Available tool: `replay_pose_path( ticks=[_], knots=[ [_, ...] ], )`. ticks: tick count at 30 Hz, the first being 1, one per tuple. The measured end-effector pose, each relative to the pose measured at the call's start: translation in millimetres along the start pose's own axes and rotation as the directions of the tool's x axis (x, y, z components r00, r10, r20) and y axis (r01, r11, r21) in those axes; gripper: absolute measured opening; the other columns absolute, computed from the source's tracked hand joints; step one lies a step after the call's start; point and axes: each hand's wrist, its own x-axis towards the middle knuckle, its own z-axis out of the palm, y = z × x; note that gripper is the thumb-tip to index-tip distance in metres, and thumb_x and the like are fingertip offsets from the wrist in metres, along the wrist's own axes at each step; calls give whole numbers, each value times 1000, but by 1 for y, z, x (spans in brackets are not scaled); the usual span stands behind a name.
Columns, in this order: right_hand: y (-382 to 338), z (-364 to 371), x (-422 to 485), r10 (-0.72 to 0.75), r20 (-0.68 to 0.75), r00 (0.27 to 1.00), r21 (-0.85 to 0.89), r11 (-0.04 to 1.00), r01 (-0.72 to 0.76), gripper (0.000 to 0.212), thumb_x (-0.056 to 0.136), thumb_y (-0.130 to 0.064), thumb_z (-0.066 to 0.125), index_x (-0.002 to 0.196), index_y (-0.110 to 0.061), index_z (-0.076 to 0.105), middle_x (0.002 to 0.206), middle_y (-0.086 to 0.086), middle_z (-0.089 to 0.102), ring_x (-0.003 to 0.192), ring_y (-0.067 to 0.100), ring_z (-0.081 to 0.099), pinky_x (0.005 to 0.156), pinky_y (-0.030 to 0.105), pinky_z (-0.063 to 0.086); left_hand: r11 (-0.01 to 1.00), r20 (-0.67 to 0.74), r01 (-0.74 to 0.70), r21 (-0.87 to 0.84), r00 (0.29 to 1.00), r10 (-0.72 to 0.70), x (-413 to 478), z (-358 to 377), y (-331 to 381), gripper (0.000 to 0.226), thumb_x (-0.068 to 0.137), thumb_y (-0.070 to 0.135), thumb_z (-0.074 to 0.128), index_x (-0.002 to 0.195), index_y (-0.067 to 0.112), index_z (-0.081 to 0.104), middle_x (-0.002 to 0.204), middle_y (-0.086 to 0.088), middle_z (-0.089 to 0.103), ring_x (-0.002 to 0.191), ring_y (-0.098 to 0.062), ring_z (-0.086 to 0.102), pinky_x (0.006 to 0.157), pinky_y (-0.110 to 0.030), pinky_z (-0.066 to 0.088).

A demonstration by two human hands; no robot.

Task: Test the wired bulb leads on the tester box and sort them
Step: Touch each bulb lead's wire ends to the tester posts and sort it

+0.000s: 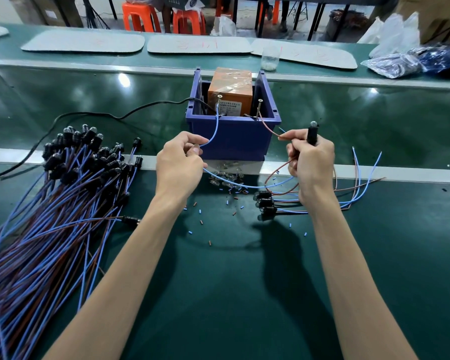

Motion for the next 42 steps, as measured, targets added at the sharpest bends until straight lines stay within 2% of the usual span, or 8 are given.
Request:
replay_pose_path(
  ticks=[9,25,32,37,42],
  knots=[
    [0,0,0,-38,34,999,-13,999,38,41,85,8,40,65,-18,65,48,-7,45,38,3,32,39,15,24,999,2,-18,49,1000,18,0,-2,1,43,93,3,45,75,39,59,72,17,57,50,3,59,79,-38,56],
    [-3,-2,-3,-57,89,994,-39,997,61,40,87,7,40,68,-17,65,52,-2,45,38,4,32,38,16,24,998,14,-35,49,999,35,1,-3,1,42,92,4,46,74,38,60,70,18,57,50,3,59,75,-34,55],
    [-4,-2,-3,-59,93,994,-34,997,62,40,86,8,40,67,-17,65,51,-3,45,38,4,32,39,15,24,996,25,-61,59,998,60,3,-3,1,41,92,4,45,75,38,60,72,17,57,51,3,60,65,-27,49],
    [-3,-1,-2,-46,100,994,-15,999,48,41,86,8,40,65,-18,65,47,-7,45,37,4,31,37,15,24,997,45,-66,39,997,64,6,-4,-1,42,92,2,44,76,37,61,75,16,57,48,3,59,70,-29,52],
    [-3,-2,-2,-46,105,993,-1,999,46,42,85,8,40,64,-18,66,46,-9,46,37,4,32,38,15,24,998,76,-54,23,996,52,13,-9,-5,42,93,3,45,76,36,62,76,13,57,50,2,60,64,-26,52]
  ],
)
